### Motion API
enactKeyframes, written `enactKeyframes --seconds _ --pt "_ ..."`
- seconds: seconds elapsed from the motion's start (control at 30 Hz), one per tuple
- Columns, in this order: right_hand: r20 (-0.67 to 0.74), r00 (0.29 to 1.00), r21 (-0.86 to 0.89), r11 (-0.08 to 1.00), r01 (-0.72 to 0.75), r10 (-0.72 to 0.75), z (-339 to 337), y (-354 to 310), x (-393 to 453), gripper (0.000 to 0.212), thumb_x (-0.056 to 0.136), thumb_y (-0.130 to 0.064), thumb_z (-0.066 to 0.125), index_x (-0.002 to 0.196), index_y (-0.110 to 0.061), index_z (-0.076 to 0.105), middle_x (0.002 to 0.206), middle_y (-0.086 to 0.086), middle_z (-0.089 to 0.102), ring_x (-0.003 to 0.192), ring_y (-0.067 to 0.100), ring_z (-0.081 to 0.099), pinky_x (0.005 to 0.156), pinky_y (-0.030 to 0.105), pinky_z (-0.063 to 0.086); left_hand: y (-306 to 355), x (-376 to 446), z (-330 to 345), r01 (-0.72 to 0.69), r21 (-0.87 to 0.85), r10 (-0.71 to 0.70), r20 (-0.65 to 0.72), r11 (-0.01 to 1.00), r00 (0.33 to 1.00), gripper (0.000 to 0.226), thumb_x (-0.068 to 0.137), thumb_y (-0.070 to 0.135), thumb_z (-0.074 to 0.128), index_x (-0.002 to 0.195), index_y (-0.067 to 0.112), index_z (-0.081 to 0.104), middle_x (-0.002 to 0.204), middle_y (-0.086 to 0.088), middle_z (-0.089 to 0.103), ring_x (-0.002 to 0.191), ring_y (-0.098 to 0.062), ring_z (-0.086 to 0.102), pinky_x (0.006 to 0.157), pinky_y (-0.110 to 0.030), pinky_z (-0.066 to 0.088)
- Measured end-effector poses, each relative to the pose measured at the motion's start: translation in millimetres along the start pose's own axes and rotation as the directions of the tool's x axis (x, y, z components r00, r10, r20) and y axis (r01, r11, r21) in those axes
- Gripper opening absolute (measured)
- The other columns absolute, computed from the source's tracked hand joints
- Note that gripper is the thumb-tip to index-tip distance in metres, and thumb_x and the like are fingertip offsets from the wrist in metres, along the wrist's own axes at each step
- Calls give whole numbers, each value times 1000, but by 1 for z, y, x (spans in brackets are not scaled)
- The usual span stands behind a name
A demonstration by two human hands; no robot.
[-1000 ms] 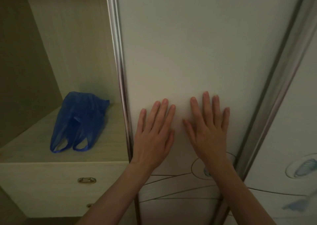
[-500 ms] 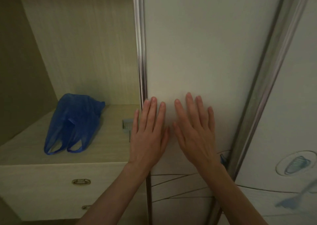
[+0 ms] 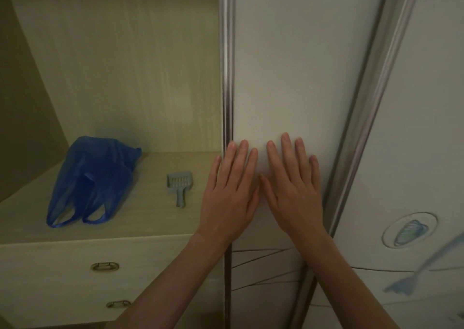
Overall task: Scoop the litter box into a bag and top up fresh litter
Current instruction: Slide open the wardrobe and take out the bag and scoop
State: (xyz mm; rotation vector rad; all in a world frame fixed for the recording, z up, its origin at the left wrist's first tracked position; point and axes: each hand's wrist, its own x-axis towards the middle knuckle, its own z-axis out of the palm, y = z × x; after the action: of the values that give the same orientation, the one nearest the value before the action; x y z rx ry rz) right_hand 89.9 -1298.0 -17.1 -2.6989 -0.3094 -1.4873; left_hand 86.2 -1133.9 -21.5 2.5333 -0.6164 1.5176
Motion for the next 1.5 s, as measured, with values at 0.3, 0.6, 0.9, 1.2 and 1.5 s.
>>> enactKeyframes --seconds 0.3,0.6,0.9,1.2,1.5 --pt "7 997 11 997 -71 71 -11 6 -5 63 107 -44 38 162 -18 18 170 10 9 157 26 7 122 53 21 21 10 -6 -40 -126 42 13 991 999 58 103 12 43 158 2 31 169 -16 23 159 -29 14 124 -54 24" --pt "-131 977 91 980 178 -166 -7 -19 2 58 107 -30 50 159 -18 27 167 11 21 154 29 20 120 55 28 1 3 -20 27 -151 -27 4 988 1000 55 103 14 34 156 -1 35 165 -16 31 156 -30 24 123 -55 26" --pt "-23 1000 -50 999 -12 10 -3 -33 -3 68 106 -46 44 161 -14 20 169 12 10 156 30 8 122 56 20 -46 -19 -26 114 -23 -109 141 993 984 58 102 23 45 157 6 36 165 -13 33 155 -29 26 122 -55 25" --pt "-66 996 145 987 74 -65 1 -109 3 62 106 -39 46 158 -11 29 167 10 23 155 27 16 124 52 20 -108 -45 -53 186 -6 -182 174 982 968 56 106 34 43 153 4 42 156 -12 47 150 -28 37 122 -52 28" --pt "67 996 272 959 -82 66 23 -203 19 63 107 -48 36 160 -16 24 166 1 25 155 18 19 124 44 20 -201 -82 -92 249 39 -252 176 968 952 58 107 43 38 153 8 43 155 -8 48 149 -26 39 125 -48 25"
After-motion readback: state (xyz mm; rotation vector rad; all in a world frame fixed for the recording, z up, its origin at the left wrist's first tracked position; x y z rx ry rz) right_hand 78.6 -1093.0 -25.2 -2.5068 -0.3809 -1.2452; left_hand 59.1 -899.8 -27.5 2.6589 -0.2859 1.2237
